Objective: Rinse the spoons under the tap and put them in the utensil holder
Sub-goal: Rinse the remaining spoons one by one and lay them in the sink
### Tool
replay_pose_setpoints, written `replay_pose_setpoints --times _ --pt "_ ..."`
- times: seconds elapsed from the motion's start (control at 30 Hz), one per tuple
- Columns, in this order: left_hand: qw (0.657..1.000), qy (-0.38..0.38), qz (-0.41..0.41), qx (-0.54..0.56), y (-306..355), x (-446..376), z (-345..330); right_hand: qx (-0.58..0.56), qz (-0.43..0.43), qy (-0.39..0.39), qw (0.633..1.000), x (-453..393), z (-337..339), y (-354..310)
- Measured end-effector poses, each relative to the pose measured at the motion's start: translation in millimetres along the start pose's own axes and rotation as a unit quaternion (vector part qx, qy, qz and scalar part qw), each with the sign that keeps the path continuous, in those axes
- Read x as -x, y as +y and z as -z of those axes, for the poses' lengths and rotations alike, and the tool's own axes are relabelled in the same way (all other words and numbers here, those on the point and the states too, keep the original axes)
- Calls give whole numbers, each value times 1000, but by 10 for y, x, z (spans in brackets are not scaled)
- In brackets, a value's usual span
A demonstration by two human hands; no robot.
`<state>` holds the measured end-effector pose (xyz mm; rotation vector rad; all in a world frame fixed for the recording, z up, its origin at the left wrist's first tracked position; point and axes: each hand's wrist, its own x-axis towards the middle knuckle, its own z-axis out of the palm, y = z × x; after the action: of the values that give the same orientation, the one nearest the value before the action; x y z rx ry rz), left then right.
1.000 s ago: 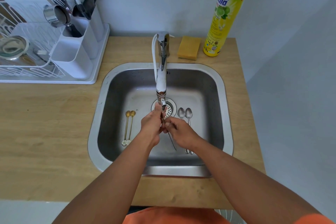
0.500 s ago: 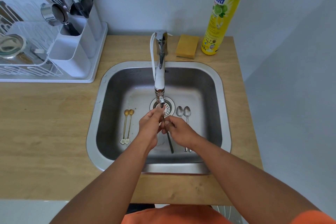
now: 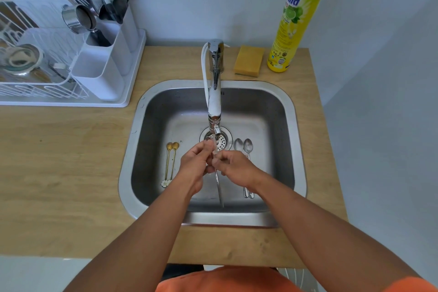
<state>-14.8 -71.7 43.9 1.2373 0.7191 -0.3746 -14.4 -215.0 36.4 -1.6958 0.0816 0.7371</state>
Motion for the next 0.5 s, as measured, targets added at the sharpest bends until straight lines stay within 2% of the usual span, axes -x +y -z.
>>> replay_pose_setpoints --times 0.07,0.23,0.37,0.5 --pt "999 18 -26 -28 17 -13 -20 3 12 1 1000 -6 -29 15" --pt "987 53 -97 -120 -12 62 -63 -24 11 75 997 -102 -31 -40" --pt "974 54 -117 -185 -135 144 -51 -65 10 103 993 -179 55 -129" --pt "957 47 -128 -257 -256 166 21 -80 -31 134 987 -228 172 -194"
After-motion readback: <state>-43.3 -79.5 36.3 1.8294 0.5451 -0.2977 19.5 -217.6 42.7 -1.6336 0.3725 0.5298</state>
